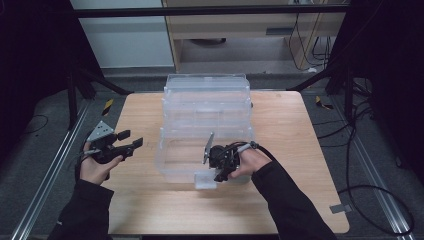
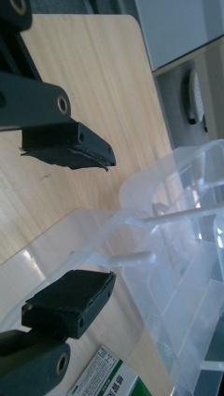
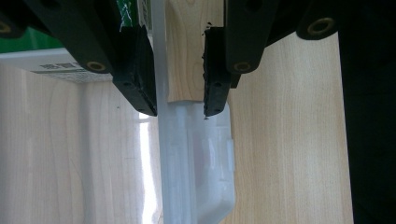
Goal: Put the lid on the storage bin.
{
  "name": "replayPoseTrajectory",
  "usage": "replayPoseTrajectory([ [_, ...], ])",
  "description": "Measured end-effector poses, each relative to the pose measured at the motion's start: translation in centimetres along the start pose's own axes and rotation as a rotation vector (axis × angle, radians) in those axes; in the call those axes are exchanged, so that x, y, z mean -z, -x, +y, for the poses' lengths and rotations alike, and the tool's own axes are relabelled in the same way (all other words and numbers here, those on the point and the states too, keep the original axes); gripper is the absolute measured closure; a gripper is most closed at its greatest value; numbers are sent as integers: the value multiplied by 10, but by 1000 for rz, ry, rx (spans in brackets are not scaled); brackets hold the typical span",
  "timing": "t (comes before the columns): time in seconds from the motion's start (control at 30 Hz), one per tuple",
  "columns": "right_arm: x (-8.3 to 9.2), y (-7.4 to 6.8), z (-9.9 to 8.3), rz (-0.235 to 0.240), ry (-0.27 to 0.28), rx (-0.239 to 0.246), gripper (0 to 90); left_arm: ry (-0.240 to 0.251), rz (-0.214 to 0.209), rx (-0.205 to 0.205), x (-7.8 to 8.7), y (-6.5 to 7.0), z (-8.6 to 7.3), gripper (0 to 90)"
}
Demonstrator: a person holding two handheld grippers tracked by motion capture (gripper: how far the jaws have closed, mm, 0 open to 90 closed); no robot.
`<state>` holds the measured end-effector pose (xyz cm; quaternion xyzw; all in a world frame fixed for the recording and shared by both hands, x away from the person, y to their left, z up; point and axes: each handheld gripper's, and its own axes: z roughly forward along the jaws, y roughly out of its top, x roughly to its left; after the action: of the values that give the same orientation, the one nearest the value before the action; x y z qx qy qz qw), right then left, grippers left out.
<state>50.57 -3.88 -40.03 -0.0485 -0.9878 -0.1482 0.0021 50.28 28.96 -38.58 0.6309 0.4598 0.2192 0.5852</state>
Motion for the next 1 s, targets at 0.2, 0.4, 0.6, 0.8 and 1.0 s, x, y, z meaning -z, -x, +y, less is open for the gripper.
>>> replayPoseTrajectory([
  [0.2, 0, -1, 0, -5, -2, 2, 669, 2, -35, -33, -10, 9, 13, 362],
  [0.4, 0, -1, 0, -7, -3, 2, 670, 17, -69, -64, -19, 21, 29, 373],
  [0.6, 0, -2, 1, -12, -6, 7, 670, -2, -94, -92, -29, 30, 40, 378],
  [0.8, 0, -2, 1, -12, -9, 14, 670, -23, -94, -127, -39, 36, 49, 405],
  [1.0, 0, -2, 1, -15, -7, 19, 671, -58, -134, -186, -49, 45, 53, 421],
])
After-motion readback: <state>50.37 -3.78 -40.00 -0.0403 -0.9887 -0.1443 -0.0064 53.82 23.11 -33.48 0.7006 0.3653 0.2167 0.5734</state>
